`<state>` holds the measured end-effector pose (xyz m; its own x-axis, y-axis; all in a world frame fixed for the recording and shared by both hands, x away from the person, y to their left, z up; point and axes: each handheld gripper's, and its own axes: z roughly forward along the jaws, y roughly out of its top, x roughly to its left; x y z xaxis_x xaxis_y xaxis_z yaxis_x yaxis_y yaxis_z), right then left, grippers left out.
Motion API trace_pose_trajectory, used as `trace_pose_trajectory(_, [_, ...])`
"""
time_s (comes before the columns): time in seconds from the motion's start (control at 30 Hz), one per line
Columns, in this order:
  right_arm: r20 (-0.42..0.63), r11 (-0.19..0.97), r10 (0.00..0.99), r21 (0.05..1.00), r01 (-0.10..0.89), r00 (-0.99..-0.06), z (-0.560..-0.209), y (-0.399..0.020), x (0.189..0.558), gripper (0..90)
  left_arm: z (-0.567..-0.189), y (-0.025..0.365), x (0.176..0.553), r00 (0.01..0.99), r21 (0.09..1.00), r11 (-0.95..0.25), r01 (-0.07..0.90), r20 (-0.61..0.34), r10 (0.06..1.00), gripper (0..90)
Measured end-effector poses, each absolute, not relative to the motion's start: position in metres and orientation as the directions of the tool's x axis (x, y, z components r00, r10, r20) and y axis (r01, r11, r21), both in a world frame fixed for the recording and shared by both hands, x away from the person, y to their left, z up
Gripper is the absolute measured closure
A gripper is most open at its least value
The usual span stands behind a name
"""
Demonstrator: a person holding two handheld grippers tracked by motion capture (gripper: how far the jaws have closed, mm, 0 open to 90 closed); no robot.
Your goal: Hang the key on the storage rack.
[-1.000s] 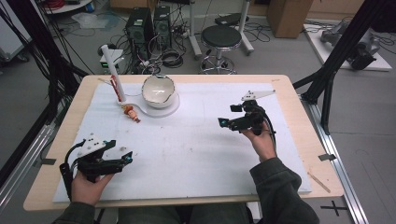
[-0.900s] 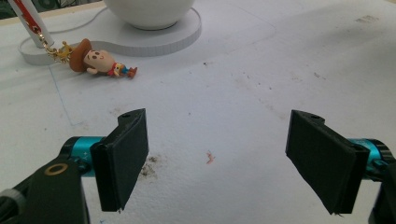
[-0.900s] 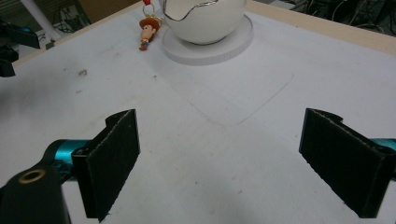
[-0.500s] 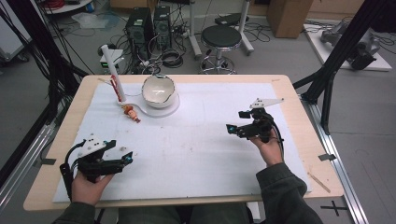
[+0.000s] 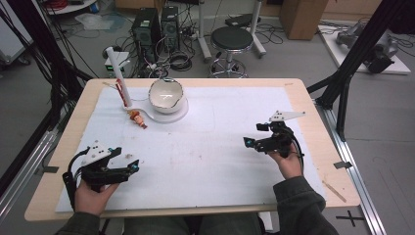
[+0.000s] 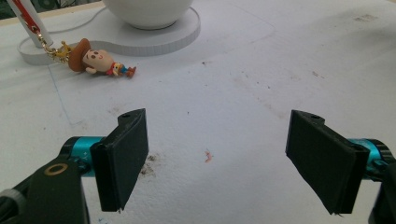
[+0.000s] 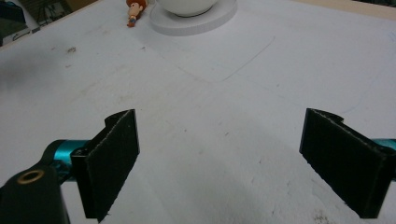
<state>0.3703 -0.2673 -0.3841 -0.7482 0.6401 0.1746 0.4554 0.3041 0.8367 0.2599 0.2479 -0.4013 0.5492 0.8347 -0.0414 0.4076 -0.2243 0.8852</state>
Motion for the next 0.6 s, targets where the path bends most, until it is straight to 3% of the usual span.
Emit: trace_pose_trajectory(0.6, [0.185,0.28,0.655,0.841,0.463,-0.732,-0.392,-0.286,0.353,10.9,-0.402,0.247,0.258,0.553,0.885,-0.227,0.407,-0.042,0.832,21.5])
